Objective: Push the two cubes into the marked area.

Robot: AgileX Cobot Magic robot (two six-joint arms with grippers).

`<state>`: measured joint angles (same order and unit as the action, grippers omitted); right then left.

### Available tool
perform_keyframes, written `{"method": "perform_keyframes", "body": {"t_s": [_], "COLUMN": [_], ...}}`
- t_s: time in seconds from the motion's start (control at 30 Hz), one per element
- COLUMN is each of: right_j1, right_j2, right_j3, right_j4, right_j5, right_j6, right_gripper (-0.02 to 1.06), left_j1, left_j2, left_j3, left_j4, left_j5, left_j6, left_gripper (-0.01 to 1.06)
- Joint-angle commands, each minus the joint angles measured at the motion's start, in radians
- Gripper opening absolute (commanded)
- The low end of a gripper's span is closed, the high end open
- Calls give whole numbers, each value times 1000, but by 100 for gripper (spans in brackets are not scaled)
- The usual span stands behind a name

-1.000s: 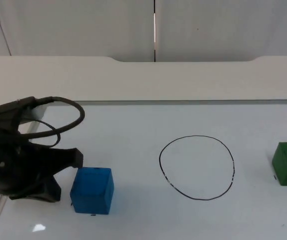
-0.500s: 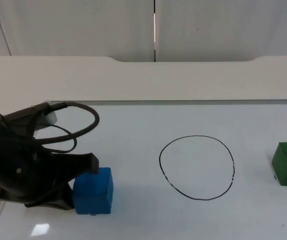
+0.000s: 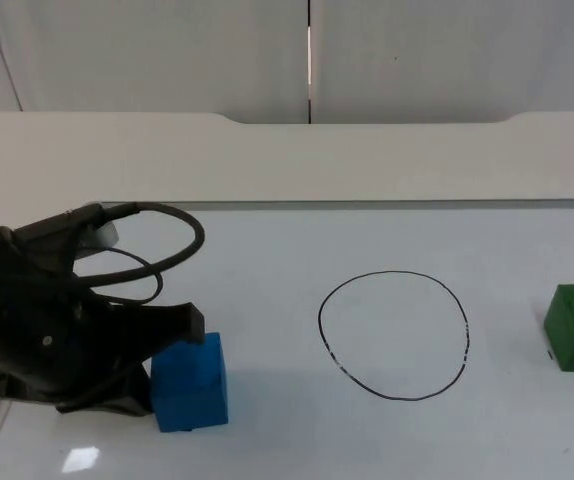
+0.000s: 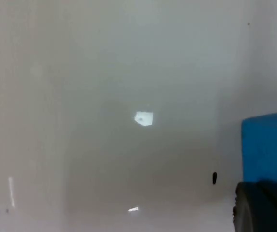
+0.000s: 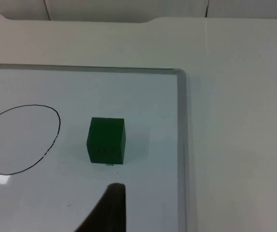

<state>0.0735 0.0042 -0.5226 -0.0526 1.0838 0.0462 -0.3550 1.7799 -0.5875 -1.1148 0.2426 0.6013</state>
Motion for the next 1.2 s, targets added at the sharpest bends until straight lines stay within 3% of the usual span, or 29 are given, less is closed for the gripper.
{"method": "perform_keyframes", "body": {"t_s": [0.0, 0.3, 0.47, 1.17], "right_j1": [-8, -8, -8, -8], "right_j2": [-4, -4, -4, -4], "right_j3": [7, 7, 7, 7], "right_j4": [-4, -4, -4, -7], "right_j5": [-5, -5, -5, -5], "right_j6": [-2, -2, 0, 0], "right_gripper": [105, 105, 105, 105], "left_j1": [-6, -6, -6, -46], "left_j2": [-2, -2, -2, 58], "left_j3": [-5, -5, -5, -54], "left_j4": [-25, -31, -40, -115], "left_j5": [17, 29, -14, 17], "left_j6": [-3, -1, 1, 45], "left_gripper": [0, 0, 0, 0]}}
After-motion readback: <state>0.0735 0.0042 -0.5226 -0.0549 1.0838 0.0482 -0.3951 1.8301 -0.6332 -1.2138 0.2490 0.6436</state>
